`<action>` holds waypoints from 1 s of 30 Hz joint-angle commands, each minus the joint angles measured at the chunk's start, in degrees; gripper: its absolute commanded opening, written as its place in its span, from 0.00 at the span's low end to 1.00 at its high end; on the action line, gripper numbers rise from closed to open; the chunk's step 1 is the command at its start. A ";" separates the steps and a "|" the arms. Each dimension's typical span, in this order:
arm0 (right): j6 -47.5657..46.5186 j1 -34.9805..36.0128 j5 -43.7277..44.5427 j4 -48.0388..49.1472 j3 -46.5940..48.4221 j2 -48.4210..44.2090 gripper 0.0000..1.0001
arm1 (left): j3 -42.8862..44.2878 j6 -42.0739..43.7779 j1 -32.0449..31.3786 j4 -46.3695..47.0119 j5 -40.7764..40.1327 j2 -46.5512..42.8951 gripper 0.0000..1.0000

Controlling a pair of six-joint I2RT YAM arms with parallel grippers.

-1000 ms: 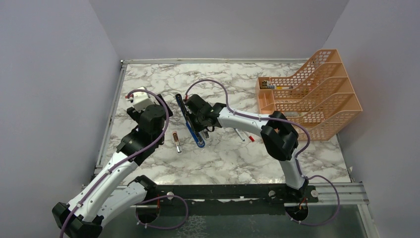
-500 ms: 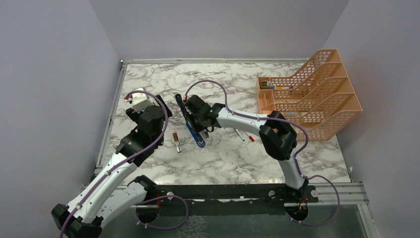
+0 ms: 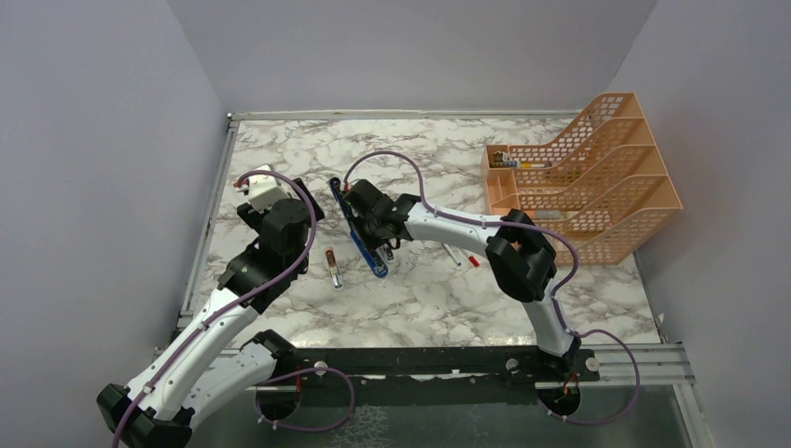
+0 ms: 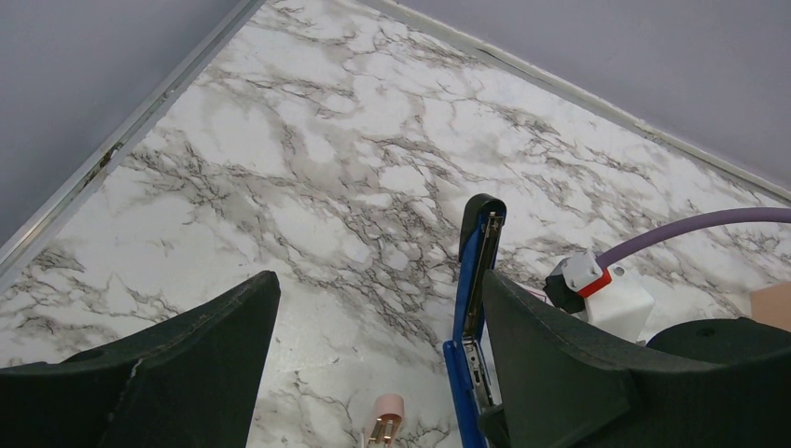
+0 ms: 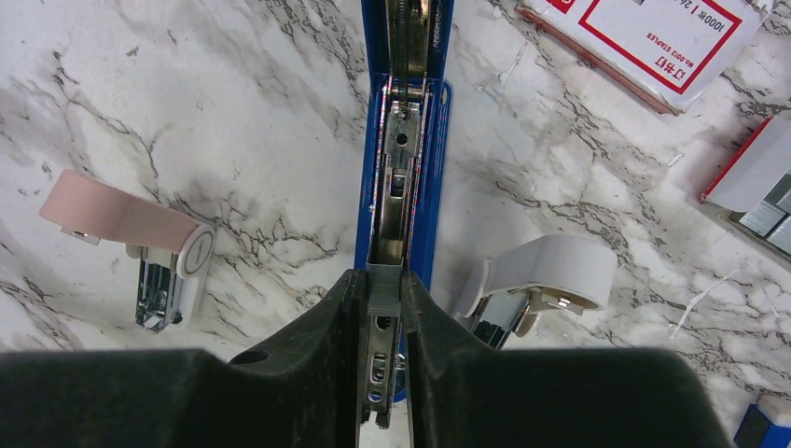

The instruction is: Load the staples into the stapler

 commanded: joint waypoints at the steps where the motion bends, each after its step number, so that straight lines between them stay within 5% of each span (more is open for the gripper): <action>1: -2.47 0.55 2.09 -4.17 0.74 1.36 0.24 | -0.21 -0.15 0.29 0.22 -1.45 -0.97 0.80; 30: 1.85 0.32 4.17 -2.84 -1.86 -8.58 0.31 | -0.12 0.15 0.25 0.53 -0.93 -0.66 0.81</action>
